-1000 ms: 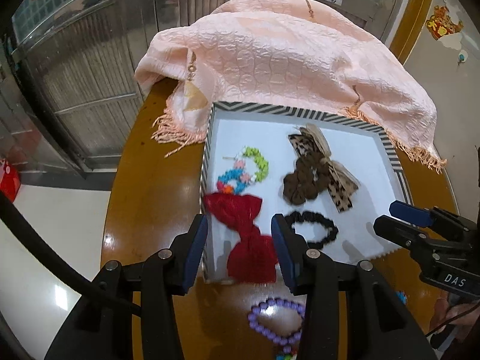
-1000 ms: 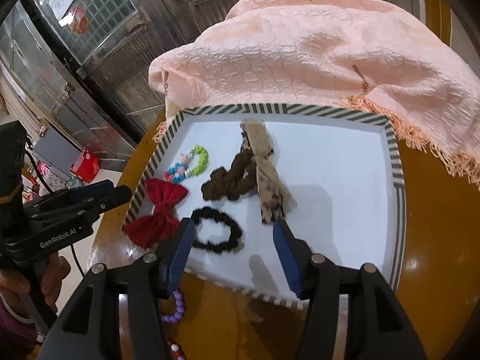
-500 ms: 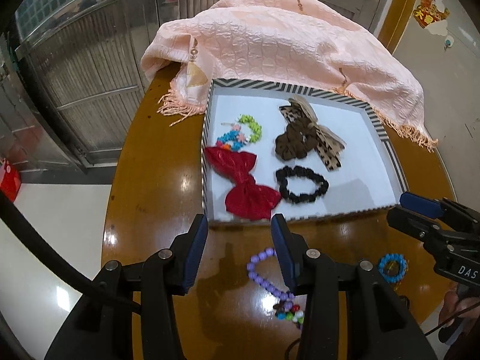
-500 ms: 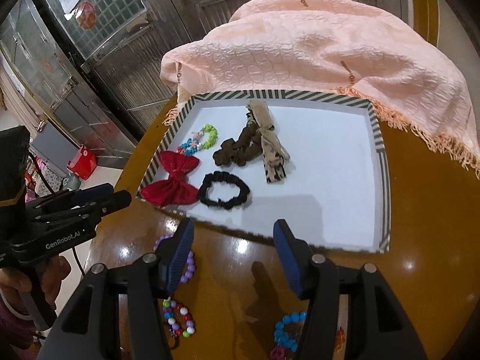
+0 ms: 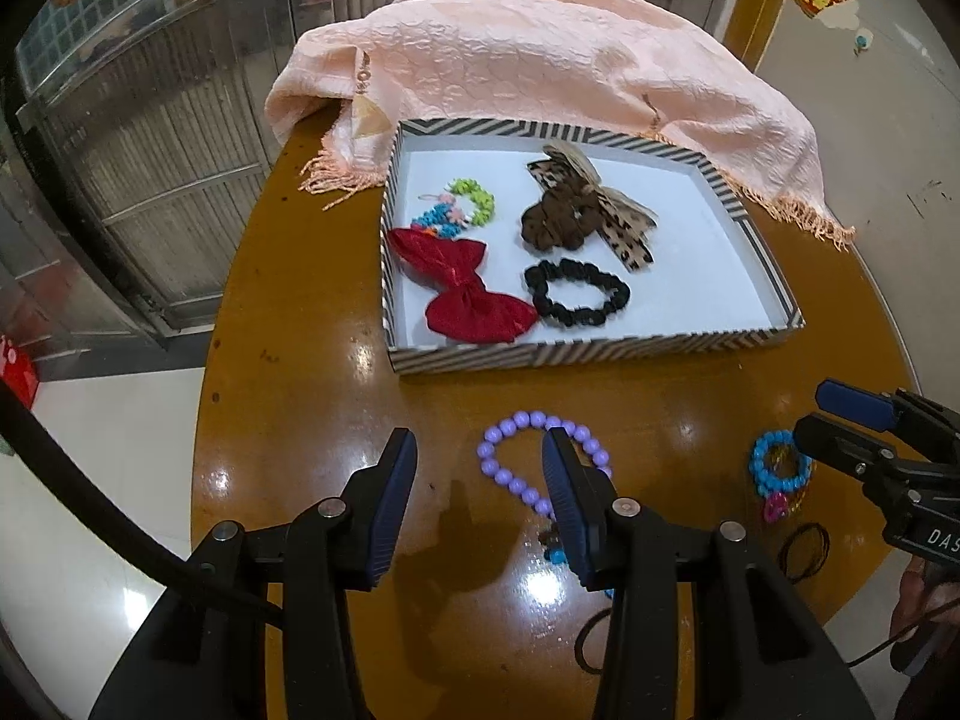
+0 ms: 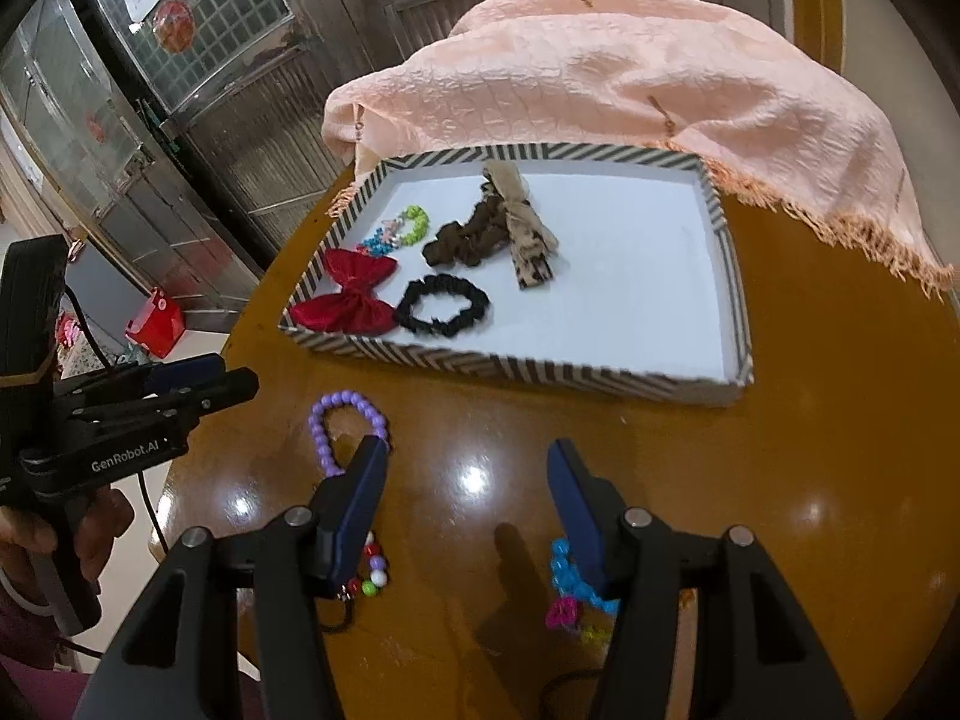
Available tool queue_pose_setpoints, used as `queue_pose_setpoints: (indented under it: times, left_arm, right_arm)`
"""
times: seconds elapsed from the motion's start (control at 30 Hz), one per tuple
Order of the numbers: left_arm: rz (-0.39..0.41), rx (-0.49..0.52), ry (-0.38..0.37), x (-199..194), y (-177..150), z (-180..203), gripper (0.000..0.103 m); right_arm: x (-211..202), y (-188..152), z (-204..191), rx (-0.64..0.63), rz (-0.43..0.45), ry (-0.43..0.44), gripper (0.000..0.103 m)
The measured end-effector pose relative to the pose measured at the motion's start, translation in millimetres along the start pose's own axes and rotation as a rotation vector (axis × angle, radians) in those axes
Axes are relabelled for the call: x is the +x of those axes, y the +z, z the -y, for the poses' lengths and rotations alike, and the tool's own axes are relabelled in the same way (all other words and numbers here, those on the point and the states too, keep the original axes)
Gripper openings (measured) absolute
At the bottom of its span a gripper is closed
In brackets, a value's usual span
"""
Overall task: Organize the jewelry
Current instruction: 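Withdraw both open tools from the box, then move the left tool to the purple bead bracelet while the right tool reaches the blue bead bracelet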
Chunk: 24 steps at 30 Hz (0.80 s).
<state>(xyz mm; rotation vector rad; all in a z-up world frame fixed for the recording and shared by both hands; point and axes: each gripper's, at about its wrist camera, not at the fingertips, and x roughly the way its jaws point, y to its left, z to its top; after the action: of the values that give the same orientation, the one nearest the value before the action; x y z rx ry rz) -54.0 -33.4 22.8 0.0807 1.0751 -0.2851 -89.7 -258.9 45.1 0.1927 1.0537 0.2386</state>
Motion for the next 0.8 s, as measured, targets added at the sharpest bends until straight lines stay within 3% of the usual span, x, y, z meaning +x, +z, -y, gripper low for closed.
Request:
queue_pose_setpoints:
  times: [0.5, 0.8]
  left_arm:
    - [-0.029, 0.007, -0.017, 3, -18, 7, 0.038]
    - [-0.085, -0.086, -0.085, 12, -29, -16, 0.038]
  right_arm:
    - [-17, -34, 29, 0.064, -0.013, -0.038, 0.059]
    - [-22, -52, 46, 0.059, -0.043, -0.081, 0.059]
